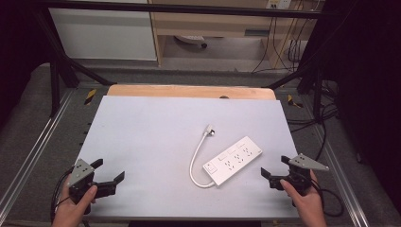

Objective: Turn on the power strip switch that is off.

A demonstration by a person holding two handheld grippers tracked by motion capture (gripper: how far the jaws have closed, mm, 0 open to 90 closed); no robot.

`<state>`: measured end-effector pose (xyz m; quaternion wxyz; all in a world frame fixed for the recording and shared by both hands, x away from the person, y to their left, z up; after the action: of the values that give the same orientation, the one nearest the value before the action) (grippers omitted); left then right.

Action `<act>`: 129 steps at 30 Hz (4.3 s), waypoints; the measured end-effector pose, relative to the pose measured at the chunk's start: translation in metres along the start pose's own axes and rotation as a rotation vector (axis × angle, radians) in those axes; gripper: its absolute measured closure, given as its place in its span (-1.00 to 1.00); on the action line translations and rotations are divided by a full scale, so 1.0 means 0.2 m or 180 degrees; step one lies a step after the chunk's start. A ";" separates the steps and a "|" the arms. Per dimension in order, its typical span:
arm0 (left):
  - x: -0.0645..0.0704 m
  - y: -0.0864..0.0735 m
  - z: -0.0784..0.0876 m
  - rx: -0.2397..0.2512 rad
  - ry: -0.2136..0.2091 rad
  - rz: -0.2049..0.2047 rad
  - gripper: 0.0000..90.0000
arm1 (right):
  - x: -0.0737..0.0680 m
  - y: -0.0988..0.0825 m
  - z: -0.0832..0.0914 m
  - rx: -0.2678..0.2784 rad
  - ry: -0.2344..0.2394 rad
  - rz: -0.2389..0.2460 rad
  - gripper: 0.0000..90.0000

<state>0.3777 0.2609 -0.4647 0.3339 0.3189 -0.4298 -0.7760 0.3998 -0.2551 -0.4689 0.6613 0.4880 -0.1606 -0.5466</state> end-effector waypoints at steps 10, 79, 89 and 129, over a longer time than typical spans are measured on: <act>0.01 0.00 0.00 -0.0011 -0.0018 -0.0021 -0.87 | -0.04 0.03 0.02 0.0047 0.0064 0.0022 -0.95; 0.02 -0.02 -0.01 -0.0062 -0.0053 -0.0072 -0.87 | -0.42 0.30 -0.08 0.0183 0.0542 0.0389 -0.94; 0.02 -0.02 -0.01 -0.0063 -0.0051 -0.0075 -0.87 | -0.49 0.30 -0.13 0.0122 0.0611 0.0450 -0.93; 0.03 -0.02 0.00 -0.0067 -0.0061 -0.0075 -0.87 | -0.60 0.23 -0.32 -0.0241 0.0678 0.0497 -0.31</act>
<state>0.3746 0.2577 -0.4693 0.3239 0.3129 -0.4210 -0.7874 0.4314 -0.1235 -0.4216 0.7331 0.5040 -0.1062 -0.4442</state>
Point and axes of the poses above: each handheld gripper's, and its own axes: z roughly backward along the jaws, y roughly out of its top, x roughly to its right, the point moved 10 cm from there along -z, roughly forward along the jaws, and after that the axes turned 15 degrees about -z, right-handed, at the moved point
